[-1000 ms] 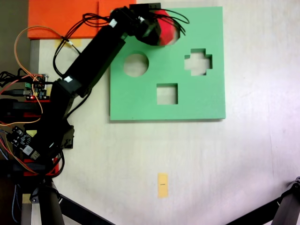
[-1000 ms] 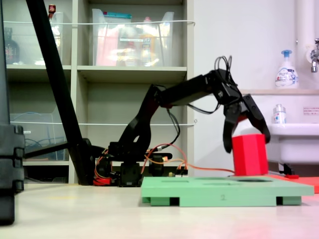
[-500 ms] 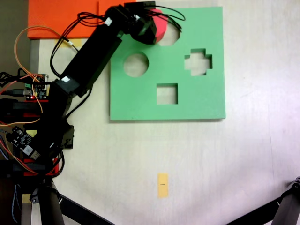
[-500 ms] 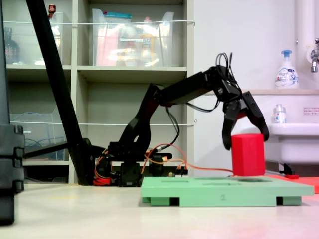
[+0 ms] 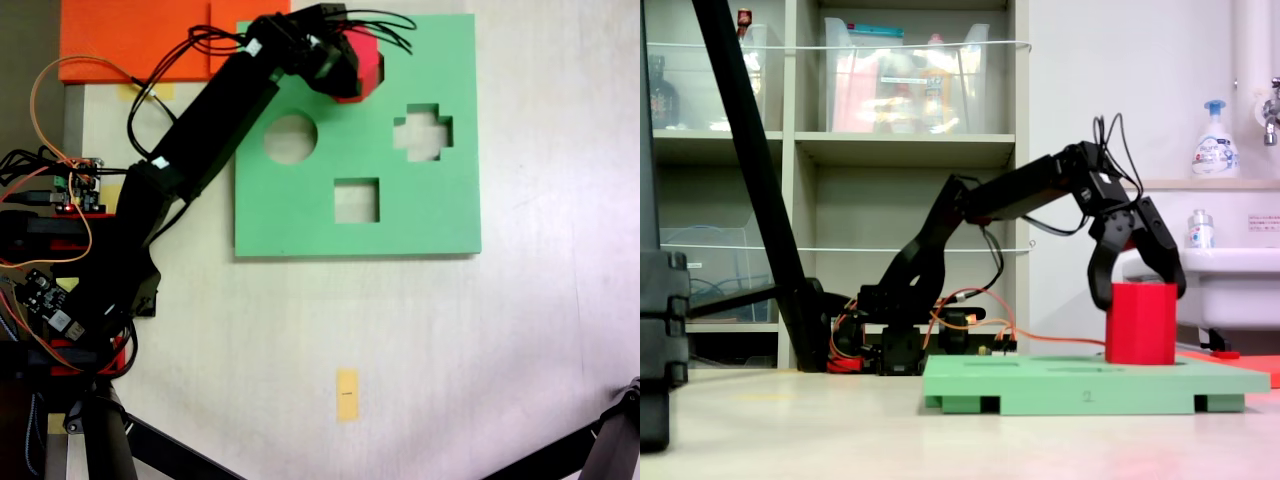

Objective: Put the octagonal pillar block into the corresponding hole

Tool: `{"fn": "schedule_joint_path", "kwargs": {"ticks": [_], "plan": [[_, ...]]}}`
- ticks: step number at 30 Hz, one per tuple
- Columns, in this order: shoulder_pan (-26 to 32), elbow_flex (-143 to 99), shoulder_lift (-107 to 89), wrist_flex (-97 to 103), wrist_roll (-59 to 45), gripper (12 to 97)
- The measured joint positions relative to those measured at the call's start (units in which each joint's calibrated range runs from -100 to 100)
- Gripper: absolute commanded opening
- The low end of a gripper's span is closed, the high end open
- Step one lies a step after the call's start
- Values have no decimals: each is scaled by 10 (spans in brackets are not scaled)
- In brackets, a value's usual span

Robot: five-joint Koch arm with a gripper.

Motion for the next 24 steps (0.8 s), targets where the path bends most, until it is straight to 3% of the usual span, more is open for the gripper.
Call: {"fn": "schedule_joint_path", "kwargs": {"ticks": [17, 20, 24], "plan": [[1, 31, 77, 22, 0, 372], [1, 31, 109, 23, 0, 415], [2, 45, 144, 23, 0, 576]]}}
